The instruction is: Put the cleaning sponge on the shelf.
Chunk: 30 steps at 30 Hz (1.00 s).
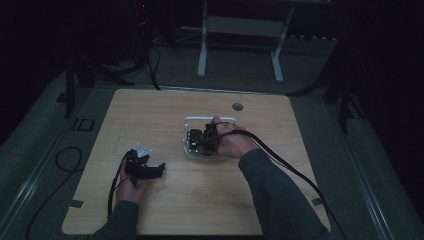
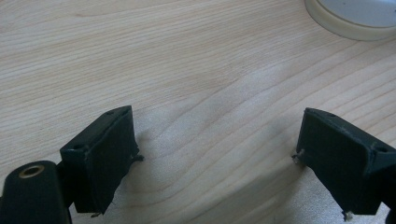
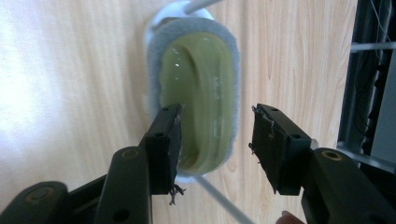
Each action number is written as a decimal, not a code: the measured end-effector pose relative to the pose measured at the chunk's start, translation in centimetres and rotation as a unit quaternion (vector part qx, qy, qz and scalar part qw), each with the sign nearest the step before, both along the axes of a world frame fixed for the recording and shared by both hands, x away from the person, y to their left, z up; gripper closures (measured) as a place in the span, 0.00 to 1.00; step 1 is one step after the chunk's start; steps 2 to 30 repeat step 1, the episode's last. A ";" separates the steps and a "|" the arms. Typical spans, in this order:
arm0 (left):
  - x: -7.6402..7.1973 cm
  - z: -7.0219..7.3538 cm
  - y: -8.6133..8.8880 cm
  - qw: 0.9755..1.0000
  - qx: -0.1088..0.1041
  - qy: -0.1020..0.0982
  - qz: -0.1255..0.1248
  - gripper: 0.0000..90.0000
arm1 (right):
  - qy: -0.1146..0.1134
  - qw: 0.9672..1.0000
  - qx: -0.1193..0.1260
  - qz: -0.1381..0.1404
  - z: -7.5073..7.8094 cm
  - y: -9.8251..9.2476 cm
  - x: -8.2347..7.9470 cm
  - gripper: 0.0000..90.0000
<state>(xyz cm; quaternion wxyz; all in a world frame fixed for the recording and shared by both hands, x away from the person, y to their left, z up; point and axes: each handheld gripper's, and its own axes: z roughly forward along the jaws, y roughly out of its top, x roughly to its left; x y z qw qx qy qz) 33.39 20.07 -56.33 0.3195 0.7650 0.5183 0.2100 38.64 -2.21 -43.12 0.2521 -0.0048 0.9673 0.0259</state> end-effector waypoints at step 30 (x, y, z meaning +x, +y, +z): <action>0.0 0.0 0.0 1.000 0.000 0.000 -0.001 0.13 | 0.004 1.000 -0.002 0.000 0.1 -0.1 -0.3 0.56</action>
